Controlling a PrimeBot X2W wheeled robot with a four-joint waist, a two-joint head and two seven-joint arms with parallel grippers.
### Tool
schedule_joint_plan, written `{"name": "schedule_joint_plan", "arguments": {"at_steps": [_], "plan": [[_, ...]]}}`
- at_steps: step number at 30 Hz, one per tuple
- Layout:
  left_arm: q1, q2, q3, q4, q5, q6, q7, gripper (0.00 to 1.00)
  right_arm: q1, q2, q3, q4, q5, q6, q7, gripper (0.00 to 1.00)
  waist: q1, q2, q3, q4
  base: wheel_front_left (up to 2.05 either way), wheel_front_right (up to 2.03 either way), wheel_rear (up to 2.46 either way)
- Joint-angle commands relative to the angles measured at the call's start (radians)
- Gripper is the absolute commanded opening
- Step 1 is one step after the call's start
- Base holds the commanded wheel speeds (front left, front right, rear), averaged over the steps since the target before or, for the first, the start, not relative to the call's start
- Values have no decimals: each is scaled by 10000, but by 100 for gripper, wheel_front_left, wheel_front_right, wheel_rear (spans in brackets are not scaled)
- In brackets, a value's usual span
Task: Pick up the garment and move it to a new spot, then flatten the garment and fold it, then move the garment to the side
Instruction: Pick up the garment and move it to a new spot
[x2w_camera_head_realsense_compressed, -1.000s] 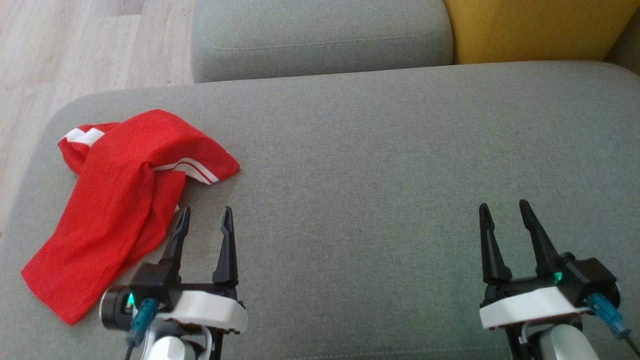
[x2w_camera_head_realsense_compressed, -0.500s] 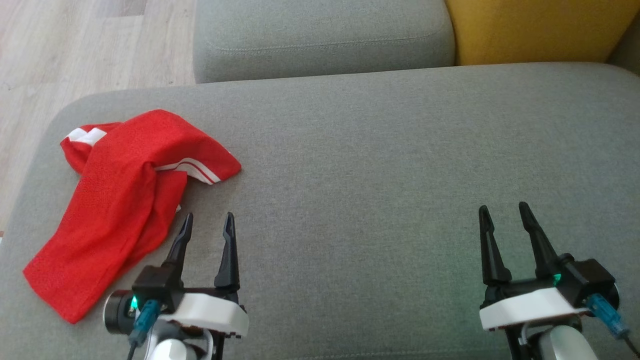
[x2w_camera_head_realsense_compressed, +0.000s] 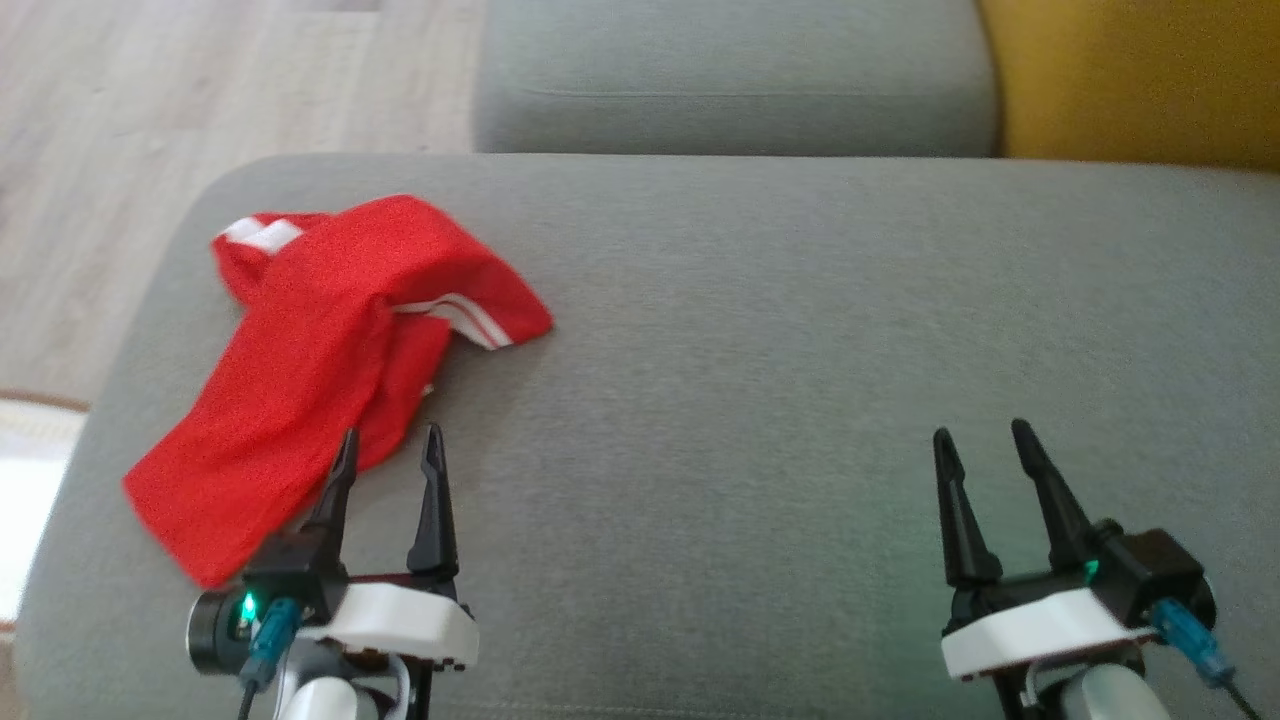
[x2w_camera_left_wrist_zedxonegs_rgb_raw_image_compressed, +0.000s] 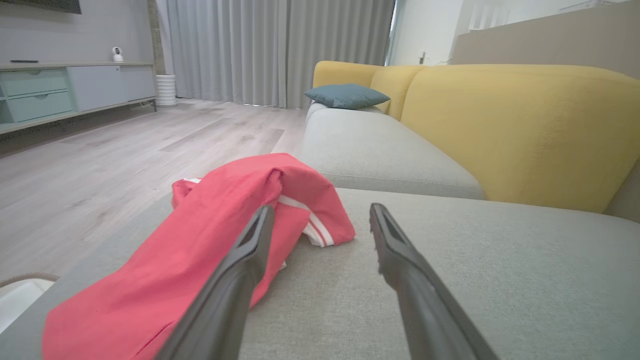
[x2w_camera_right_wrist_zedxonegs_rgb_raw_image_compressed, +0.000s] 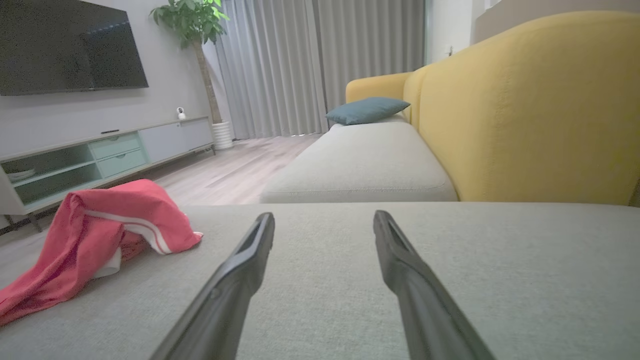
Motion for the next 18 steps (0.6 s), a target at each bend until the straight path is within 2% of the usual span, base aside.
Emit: {"name": "schedule_joint_plan", "arguments": {"at_steps": [1, 11, 18], "plan": [[-189, -27, 390, -257, -16, 20, -122, 100, -166, -81, 280, -269, 28, 39, -109, 100, 0, -1, -88, 439, 0, 0, 0], [40, -28, 796, -238, 173, -125, -122, 100, 69, -81, 723, -221, 203, 39, -109, 100, 0, -1, -307, 1894, 0, 0, 0], [216, -28, 1049, -262, 294, -254, -122, 100, 212, -81, 939, -193, 365, 39, -109, 100, 0, -1, -421, 2634, 0, 0, 0]]}}
